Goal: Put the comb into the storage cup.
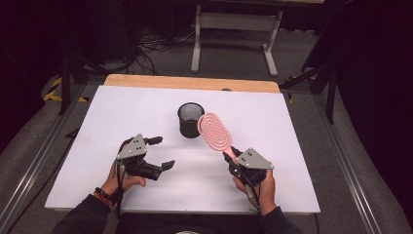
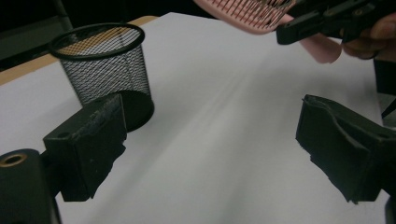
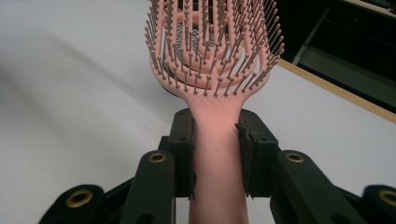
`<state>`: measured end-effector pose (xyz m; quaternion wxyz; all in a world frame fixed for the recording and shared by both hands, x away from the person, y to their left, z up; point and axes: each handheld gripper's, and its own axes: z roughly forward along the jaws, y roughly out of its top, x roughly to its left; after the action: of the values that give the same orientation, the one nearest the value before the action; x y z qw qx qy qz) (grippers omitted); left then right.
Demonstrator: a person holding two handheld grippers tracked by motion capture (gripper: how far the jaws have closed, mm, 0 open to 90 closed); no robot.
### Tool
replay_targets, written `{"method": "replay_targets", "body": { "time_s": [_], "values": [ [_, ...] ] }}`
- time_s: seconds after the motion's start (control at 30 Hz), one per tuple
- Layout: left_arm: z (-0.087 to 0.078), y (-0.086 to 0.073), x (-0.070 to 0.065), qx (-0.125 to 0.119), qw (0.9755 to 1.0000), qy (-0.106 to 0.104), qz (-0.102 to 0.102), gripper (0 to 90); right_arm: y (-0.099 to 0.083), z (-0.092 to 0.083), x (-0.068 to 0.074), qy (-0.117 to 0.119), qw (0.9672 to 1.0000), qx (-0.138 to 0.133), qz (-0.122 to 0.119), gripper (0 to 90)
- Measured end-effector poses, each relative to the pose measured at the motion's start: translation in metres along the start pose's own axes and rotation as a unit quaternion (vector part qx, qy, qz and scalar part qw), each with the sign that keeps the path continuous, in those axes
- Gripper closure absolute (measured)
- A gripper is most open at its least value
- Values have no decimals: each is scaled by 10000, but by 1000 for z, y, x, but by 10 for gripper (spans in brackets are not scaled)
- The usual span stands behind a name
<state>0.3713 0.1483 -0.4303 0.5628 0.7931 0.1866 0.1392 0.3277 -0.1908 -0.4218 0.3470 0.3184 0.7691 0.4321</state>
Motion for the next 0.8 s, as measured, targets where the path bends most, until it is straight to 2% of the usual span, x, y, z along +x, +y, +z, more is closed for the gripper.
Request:
{"method": "replay_targets", "body": {
  "time_s": [0.2,0.33,0.57,0.73,0.8],
  "values": [
    [17,12,-3,-263,9986,-369,-269,103,5,8,18,197,9997,-60,-151,693],
    [26,15,-3,-356,9972,-502,-423,104,7,12,27,270,9992,-84,-276,693],
    [36,19,-3,-381,9950,-613,-685,104,10,19,39,427,9985,-129,-328,693],
    [39,19,1,-497,9914,-585,-1062,127,11,23,47,421,9981,-163,-419,693],
    [39,19,2,-501,9905,-556,-1158,168,11,25,49,423,9980,-180,-436,693]
  ]
}}
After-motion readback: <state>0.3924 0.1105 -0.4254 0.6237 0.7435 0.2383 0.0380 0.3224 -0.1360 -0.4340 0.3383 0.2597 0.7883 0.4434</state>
